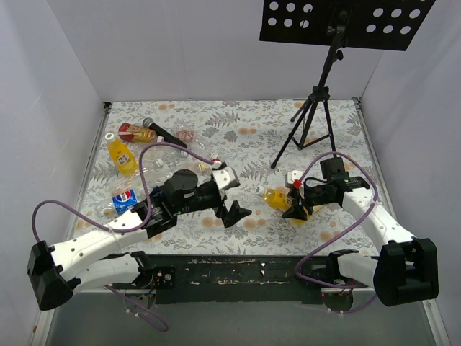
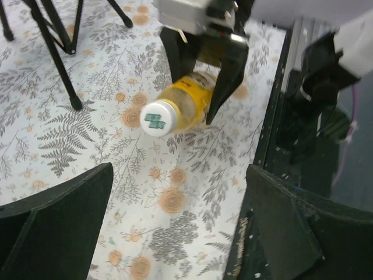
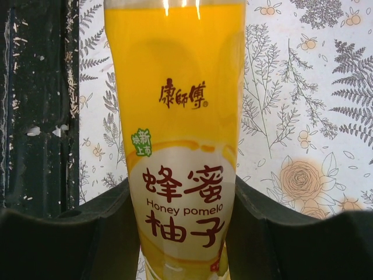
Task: Unscrew the bottle caps
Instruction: Unscrew the bottle cap from the plastic bottle.
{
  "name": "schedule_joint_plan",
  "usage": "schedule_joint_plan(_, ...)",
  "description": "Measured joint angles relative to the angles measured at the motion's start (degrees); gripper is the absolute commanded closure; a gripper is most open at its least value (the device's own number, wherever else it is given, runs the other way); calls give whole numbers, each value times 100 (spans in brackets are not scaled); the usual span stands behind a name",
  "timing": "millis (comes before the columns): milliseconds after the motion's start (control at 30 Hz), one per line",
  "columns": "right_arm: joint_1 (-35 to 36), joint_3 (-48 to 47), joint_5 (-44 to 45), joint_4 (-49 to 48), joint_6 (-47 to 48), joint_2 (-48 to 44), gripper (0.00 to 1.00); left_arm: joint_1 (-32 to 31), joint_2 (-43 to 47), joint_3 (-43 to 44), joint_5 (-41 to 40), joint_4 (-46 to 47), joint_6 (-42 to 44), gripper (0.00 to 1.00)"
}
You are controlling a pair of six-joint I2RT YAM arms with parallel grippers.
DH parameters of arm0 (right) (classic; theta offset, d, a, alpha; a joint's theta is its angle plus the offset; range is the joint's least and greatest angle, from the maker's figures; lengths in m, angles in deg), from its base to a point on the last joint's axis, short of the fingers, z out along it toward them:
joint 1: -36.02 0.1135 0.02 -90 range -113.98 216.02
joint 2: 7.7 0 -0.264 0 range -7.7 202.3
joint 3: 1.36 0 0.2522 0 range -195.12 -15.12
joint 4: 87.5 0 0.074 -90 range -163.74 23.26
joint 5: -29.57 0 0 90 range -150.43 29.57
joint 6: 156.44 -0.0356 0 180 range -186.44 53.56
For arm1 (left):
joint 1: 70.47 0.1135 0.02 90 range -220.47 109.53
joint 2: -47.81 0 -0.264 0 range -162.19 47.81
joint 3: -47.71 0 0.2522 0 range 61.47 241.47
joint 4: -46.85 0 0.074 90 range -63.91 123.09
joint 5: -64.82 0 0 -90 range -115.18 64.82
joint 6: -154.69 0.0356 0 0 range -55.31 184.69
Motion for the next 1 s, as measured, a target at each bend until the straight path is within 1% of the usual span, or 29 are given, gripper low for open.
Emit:
schedule_joint_plan(67,-26,-57,-35,-20,-144,72,99,-4,-262,-50,332,70,723,2)
schedule_joint_plan(133,-46,-81,-46,-57,-304,120,99,-4,-542,-50,553,103,1196,2)
schedule_joint_plan(233,-50,-85,-57,-63,-422,133,99,4,-949,-39,774,208,1700,10)
schedule_joint_plan(333,-50,-85,-61,-63,-444,131,99,66,-1294,70,970,337,2011,16)
schedule_joint_plan(433,-50,-85,-63,-59,-428,131,99,247,-1475,247,1270,476,2116,23)
schedule_joint_plan(633,-50,-85,-63,-13,-352,131,99,658,-1792,752,1917,673,2131,40)
schedule_joint_plan(767,-50,-85,-63,-7,-323,131,99,748,-2076,1010,2339,584,2135,42)
schedule_joint_plan(900,-50,-85,-63,0,-295,131,99,776,-2297,1152,2693,354,2149,52)
schedule_joint_plan(1000,-50,-85,-61,7,-260,131,99,785,-2406,1185,2844,210,2166,58)
